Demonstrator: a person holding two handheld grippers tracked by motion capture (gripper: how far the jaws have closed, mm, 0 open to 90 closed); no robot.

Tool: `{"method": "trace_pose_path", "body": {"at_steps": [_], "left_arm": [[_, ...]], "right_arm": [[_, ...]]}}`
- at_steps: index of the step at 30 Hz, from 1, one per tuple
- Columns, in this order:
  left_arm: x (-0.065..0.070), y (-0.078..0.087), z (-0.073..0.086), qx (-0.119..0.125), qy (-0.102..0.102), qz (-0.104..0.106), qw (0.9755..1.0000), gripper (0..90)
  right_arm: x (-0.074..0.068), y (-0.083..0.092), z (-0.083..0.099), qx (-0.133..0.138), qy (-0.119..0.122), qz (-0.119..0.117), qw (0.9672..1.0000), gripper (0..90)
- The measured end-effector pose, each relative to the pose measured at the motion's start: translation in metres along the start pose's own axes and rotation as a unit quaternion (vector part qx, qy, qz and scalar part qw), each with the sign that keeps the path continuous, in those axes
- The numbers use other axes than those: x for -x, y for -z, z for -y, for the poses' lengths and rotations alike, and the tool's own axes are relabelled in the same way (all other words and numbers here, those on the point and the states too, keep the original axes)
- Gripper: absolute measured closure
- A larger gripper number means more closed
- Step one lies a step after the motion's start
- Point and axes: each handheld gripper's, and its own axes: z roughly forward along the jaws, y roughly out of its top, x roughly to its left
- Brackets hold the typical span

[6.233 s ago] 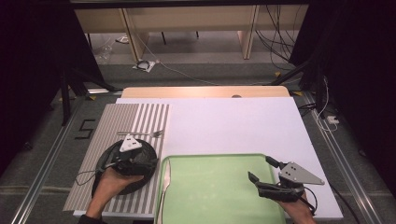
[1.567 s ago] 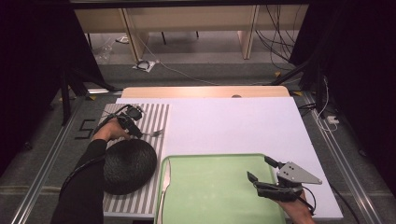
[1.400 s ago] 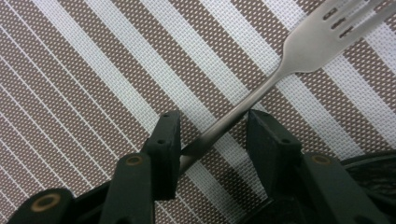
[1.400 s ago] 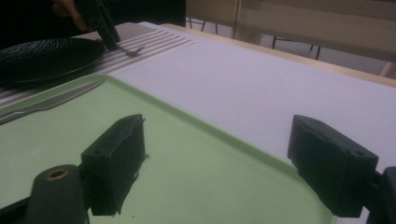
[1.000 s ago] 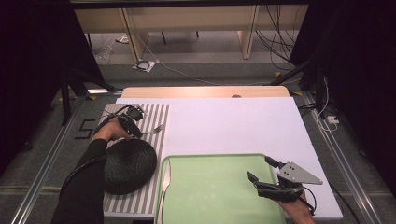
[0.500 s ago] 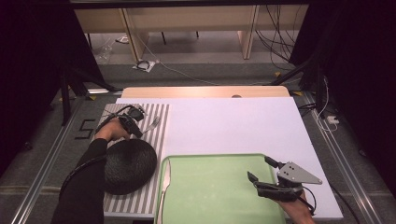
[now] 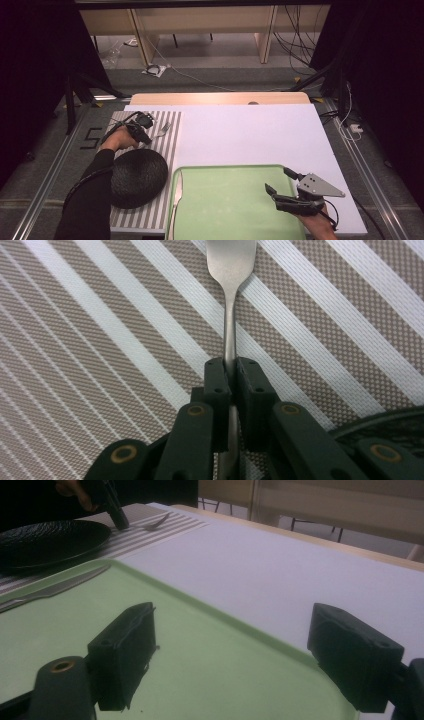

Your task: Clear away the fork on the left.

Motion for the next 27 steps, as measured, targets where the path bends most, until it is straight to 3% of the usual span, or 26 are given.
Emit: {"method": "trace_pose_path", "body": {"at_steps": [8,18,21,24,27], "left_arm": [[-0.006,0.009,-0.001,0.017,-0.004,-0.046,0.9988,83.7],[-0.008,0.023,0.0,0.032,-0.005,-0.056,0.9979,83.6],[-0.004,0.027,0.001,0.028,-0.009,-0.051,0.9982,83.7],[-0.001,0.031,0.001,0.036,0.003,-0.044,0.9984,83.6],[0.005,0.036,-0.001,0.037,-0.004,-0.048,0.9982,83.7]], "right_arm": [[0.0,0.001,0.0,0.0,0.001,0.0,1.0,20.3],[-0.001,0.0,0.0,0.0,0.001,0.0,1.0,20.3],[-0.001,0.0,0.0,0.0,0.002,0.001,1.0,20.3],[-0.001,0.0,0.0,-0.001,0.002,0.001,1.0,20.3],[-0.001,0.0,0.0,-0.001,0.002,0.001,1.0,20.3]]}}
